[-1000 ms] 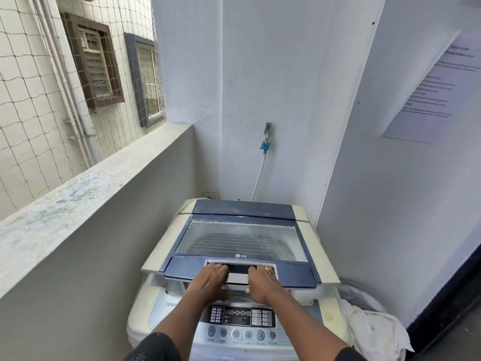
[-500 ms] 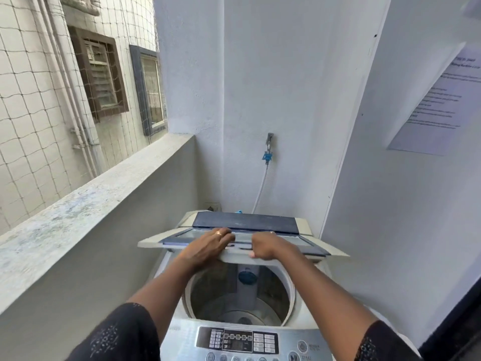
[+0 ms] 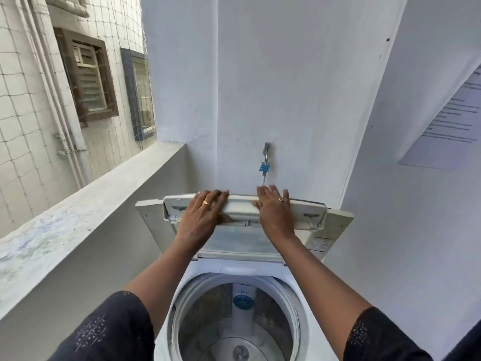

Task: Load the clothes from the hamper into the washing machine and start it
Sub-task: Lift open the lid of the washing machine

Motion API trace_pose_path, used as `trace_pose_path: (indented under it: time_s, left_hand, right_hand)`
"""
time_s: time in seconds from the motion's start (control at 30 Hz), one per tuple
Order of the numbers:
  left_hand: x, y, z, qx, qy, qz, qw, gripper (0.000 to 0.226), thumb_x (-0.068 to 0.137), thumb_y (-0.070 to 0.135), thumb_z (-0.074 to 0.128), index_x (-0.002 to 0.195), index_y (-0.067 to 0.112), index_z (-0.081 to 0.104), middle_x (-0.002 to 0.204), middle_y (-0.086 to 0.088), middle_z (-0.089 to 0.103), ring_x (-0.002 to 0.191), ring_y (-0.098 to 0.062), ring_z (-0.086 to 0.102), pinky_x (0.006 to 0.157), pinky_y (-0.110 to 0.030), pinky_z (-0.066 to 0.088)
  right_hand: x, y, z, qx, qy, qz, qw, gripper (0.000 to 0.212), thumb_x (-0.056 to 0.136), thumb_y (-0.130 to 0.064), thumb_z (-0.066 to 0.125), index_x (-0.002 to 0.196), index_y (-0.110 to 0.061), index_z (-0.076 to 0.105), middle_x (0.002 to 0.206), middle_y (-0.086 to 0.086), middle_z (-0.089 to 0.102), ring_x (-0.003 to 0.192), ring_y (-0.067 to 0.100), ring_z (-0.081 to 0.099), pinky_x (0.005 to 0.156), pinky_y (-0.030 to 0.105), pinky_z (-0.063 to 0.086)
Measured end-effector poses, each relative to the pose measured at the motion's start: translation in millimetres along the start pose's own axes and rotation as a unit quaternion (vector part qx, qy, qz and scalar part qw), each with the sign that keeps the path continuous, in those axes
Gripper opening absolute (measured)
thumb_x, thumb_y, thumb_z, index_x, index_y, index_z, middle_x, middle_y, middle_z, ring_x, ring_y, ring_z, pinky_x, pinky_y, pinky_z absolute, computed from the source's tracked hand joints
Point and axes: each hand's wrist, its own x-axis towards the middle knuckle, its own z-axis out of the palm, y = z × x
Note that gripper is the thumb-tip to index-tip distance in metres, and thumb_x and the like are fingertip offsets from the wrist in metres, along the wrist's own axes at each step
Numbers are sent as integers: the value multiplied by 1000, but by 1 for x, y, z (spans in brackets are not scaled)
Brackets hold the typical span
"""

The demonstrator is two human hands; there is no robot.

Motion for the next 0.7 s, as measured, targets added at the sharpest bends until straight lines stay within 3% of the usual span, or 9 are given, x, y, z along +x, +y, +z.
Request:
trace_pose_path:
  time_s: [0.03,0.1,0.2,0.27,0.5,0.7]
  left_hand:
    - [9,-1,4,-10,-6,-13,1000,56,85,23,60,136,11,43,124,-13,59,113,-33,56,98,-44,46]
    - [27,0,9,-31,-11,-44,998,51,87,12,47,138,10,42,132,-13,56,121,-34,54,103,-46,42]
    - [50,3,24,-83,-62,-111,988,56,94,8,34,148,16,21,154,-4,28,144,-28,21,117,-41,17]
    - [65,4,38,-97,-63,-151,982,56,98,11,29,150,19,10,158,1,15,147,-24,7,119,-39,6]
    - [107,-6,74,-131,-103,-189,968,51,101,22,18,150,19,7,159,3,7,147,-22,1,118,-42,1]
    - [118,-5,99,-153,-111,-217,958,59,100,26,26,150,19,-4,159,2,-3,146,-26,-8,118,-45,-3]
  right_hand:
    - [8,0,5,-1,4,7,1000,46,101,-24,35,146,-12,30,153,4,32,146,21,17,119,40,4]
    - [23,2,16,-10,17,17,1000,48,103,-23,28,148,-9,23,157,5,22,147,23,11,119,41,4]
    - [48,5,29,-27,39,23,999,50,101,-25,20,147,-6,25,155,10,27,145,24,20,118,41,12]
    - [63,11,35,-34,18,28,999,50,102,-27,20,148,-8,21,156,8,23,146,21,17,118,38,10]
    - [96,28,61,-43,-28,29,998,51,101,-18,26,149,-7,13,159,9,12,147,23,9,119,37,4]
    - [111,38,81,-19,-11,25,999,53,100,-13,30,150,-6,13,159,10,12,148,24,7,120,36,2]
